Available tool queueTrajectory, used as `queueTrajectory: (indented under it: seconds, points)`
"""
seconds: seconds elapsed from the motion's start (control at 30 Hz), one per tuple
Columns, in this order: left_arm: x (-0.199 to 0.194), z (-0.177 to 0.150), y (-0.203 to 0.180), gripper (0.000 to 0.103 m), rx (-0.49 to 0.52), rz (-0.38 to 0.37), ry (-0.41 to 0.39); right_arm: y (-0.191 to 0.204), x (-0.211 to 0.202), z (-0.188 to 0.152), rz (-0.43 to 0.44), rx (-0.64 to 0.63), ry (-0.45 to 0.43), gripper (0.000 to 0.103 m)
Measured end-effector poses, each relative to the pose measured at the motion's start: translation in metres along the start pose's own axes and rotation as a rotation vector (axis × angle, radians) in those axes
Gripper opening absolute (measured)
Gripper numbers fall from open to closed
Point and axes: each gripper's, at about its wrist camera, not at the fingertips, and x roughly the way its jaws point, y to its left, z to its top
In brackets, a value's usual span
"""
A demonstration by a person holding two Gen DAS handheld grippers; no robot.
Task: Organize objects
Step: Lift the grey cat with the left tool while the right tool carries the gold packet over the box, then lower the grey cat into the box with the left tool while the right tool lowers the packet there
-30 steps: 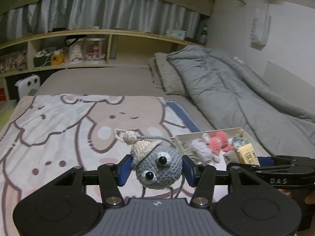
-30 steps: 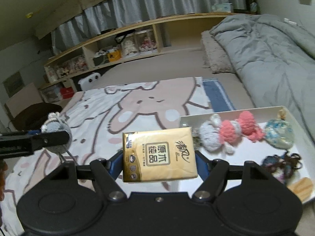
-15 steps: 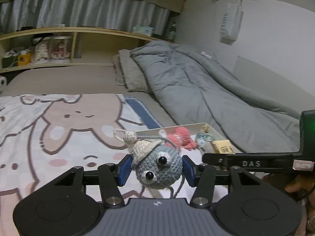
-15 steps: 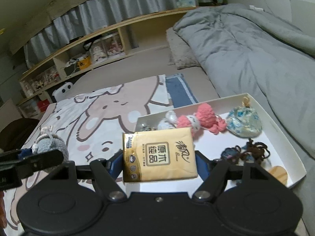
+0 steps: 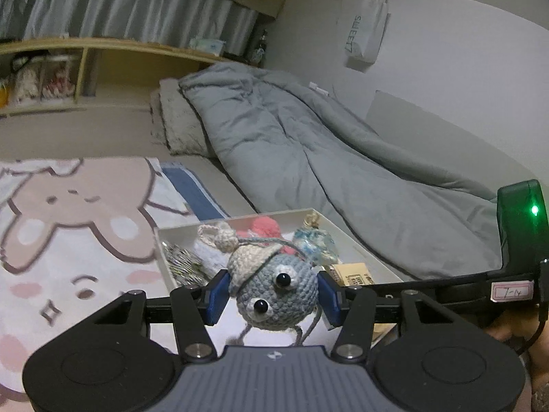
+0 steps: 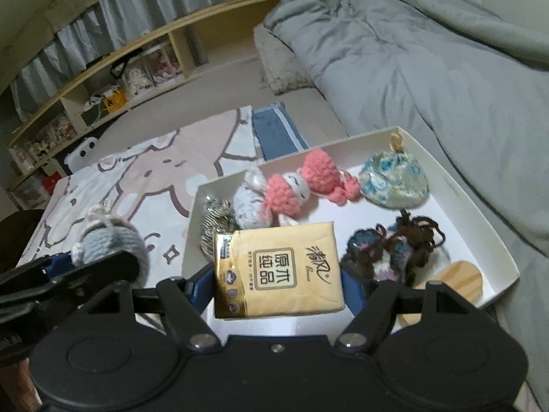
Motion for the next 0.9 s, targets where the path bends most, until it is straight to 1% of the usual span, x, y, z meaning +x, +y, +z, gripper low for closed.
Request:
queueTrajectory:
  seconds: [0.1, 0.17, 0.27, 0.33, 0.4, 0.47, 0.6, 0.7, 0.83, 0.87, 0.9]
  points:
    - [0.012, -0.007, -0.002, 0.055, -0.021, -0.023, 0.017, -0.006, 0.005, -0.001, -0.003, 0.027, 0.024, 0.074]
    - [0.019, -0.012, -0.003, 0.055, -0.018, -0.026, 0.036, -0.010, 0.008, -0.001, -0.022, 0.039, 0.040, 0.074]
    - [0.029, -0.021, -0.002, 0.055, -0.015, -0.042, 0.081, -0.016, 0.015, -0.002, -0.032, 0.064, 0.063, 0.074]
    - [0.037, -0.026, -0.004, 0.055, 0.011, -0.045, 0.128, -0.018, 0.019, -0.002, -0.036, 0.078, 0.077, 0.074]
    - [0.044, -0.030, -0.005, 0.055, 0.050, -0.031, 0.180, -0.019, 0.023, -0.002, -0.048, 0.087, 0.085, 0.074]
    - [0.049, -0.032, -0.004, 0.055, 0.069, -0.024, 0.215, -0.020, 0.025, -0.002, -0.055, 0.110, 0.095, 0.074]
    - [0.055, -0.036, -0.005, 0.055, 0.120, 0.004, 0.271, -0.025, 0.029, -0.004, -0.056, 0.205, 0.118, 0.074]
    - [0.058, -0.038, -0.007, 0.055, 0.162, 0.030, 0.301, -0.027, 0.031, -0.005, -0.064, 0.275, 0.121, 0.074]
    - [0.059, -0.039, -0.012, 0.056, 0.194, 0.037, 0.318, -0.023, 0.037, -0.008, -0.100, 0.289, 0.143, 0.076]
    - [0.059, -0.039, -0.013, 0.056, 0.198, 0.038, 0.321, -0.022, 0.039, -0.008, -0.111, 0.286, 0.149, 0.078]
    - [0.059, -0.039, -0.013, 0.057, 0.201, 0.039, 0.321, -0.022, 0.040, -0.008, -0.118, 0.284, 0.154, 0.088]
